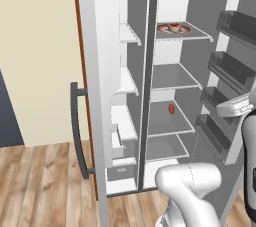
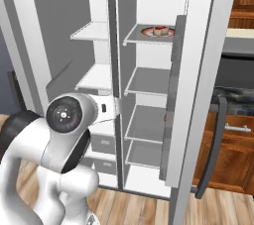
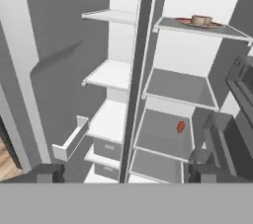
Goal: Retrieve the steak from the fridge and place it on the saucepan with marinade on the stove.
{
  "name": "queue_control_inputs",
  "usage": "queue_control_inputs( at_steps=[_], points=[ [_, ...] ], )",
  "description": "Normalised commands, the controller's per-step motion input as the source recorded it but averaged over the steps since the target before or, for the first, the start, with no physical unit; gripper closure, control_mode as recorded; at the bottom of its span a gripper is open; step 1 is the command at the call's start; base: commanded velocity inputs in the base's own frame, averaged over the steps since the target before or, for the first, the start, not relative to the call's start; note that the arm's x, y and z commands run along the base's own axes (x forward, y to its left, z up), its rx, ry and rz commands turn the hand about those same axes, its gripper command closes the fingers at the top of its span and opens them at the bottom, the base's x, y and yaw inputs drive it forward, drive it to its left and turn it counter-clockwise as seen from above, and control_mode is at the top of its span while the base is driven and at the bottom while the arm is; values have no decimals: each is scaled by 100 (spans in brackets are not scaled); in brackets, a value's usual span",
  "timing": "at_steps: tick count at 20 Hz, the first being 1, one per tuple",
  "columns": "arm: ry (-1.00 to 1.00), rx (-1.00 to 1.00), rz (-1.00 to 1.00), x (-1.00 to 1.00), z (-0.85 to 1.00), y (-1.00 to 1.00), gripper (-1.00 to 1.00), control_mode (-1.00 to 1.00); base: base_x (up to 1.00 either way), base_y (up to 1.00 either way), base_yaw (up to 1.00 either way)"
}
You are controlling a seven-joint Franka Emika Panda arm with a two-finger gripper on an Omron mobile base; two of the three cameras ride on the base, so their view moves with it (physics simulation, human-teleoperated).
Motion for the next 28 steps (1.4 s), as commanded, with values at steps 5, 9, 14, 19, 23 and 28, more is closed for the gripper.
queue_control_inputs(
  at_steps=[5, 9, 14, 19, 23, 28],
  points=[
    [0, 0, 24, -22, -8, 93, -100, -100, 0, 0, 0],
    [0, 0, 12, -26, 0, 90, -100, -100, 0, 0, 0],
    [-7, 2, -1, -59, 6, 32, -100, -100, 0, 0, 0],
    [-7, 14, -19, -56, 2, -6, -100, -100, 0, 0, 0],
    [0, 23, -26, -35, 0, -23, -100, -100, 0, 0, 0],
    [-1, 24, -25, -17, 0, -7, -100, -100, 0, 0, 0]
  ],
)
